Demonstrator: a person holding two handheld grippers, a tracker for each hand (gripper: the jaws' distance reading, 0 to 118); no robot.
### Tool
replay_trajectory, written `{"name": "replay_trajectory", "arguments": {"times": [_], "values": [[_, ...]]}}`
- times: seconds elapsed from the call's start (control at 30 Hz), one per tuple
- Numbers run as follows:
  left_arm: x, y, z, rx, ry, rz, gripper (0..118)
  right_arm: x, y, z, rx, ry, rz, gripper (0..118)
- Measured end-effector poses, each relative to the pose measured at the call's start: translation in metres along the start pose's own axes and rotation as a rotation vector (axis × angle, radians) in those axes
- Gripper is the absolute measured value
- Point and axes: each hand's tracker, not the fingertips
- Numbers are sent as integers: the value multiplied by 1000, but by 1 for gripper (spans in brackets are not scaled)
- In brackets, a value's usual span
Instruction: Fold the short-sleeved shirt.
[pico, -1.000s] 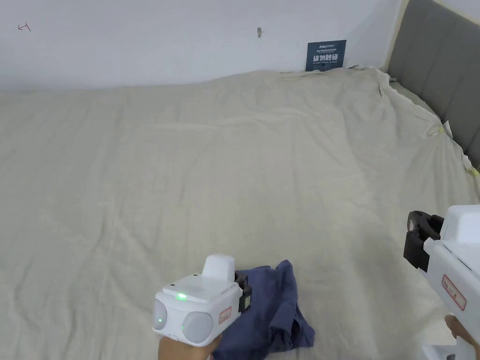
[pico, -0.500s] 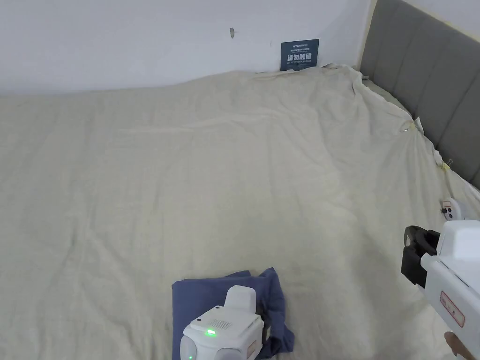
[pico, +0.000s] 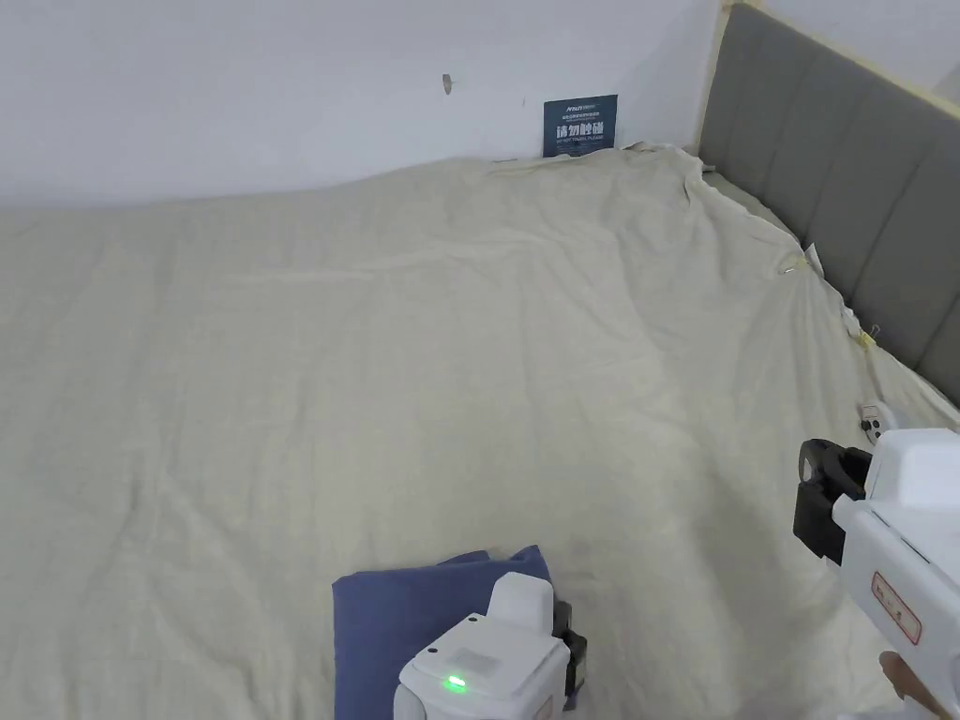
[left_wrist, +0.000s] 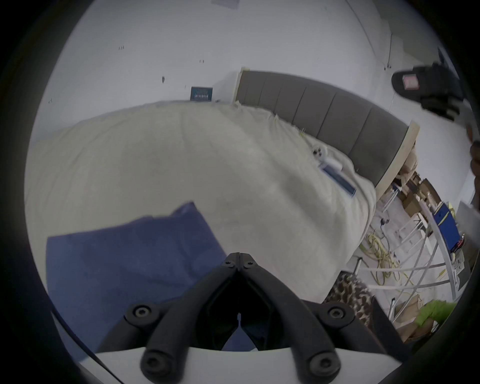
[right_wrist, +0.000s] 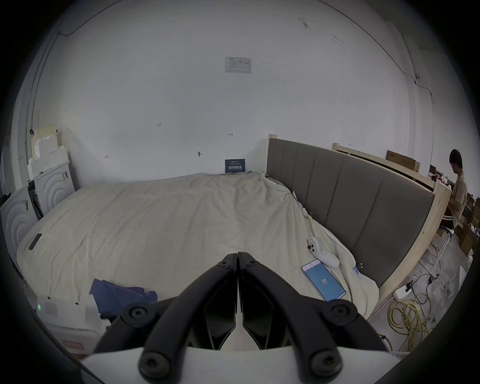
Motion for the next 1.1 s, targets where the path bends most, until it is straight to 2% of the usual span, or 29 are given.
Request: {"name": "replay_trajectory", "arguments": {"times": [0.27, 0.57, 0.87, 1.1], "values": [[-28, 66, 65, 243, 66, -20, 0, -7, 7, 3, 61, 27, 0, 0], [-82, 123, 143, 490, 248, -20, 0, -39, 34, 10, 179, 69, 39, 0], [-133, 131, 211, 625, 474, -22, 0, -74, 60, 7, 265, 117, 63, 0], [-163, 122, 240, 638, 569, 12, 0, -96, 66, 4, 291, 158, 72, 0]]}}
